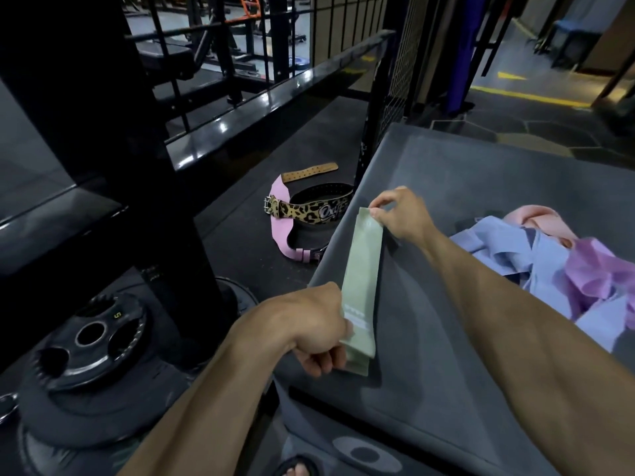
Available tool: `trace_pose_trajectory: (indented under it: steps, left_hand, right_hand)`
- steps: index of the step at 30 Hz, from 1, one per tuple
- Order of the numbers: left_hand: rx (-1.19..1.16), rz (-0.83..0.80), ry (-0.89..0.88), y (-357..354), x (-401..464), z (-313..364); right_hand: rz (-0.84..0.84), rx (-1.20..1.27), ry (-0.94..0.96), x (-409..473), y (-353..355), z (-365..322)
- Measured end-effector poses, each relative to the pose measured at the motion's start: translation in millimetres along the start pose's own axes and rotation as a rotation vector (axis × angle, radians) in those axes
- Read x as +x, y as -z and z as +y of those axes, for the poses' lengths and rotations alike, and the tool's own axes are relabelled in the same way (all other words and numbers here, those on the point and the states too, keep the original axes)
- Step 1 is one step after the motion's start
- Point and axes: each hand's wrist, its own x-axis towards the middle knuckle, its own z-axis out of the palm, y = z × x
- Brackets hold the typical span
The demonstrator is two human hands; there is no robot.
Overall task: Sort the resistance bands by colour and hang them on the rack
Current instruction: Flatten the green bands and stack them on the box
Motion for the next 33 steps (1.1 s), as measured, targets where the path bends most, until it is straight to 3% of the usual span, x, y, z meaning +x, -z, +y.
trace_pose_trajectory:
  steps: [20, 28, 33]
  left_hand:
    - [0.123, -0.042, 0.102, -2, 8, -3]
    - [0.317, 0.085, 0.138, -2, 8, -5]
    - [0.486, 0.286, 0.155, -2, 5, 5]
  right_hand:
    - [-0.026, 0.076, -0.007, -5, -6, 4]
    - [-0.042, 0.054, -0.035, -1, -6, 5]
    - [-0.058, 0.025, -0.036, 0, -4, 3]
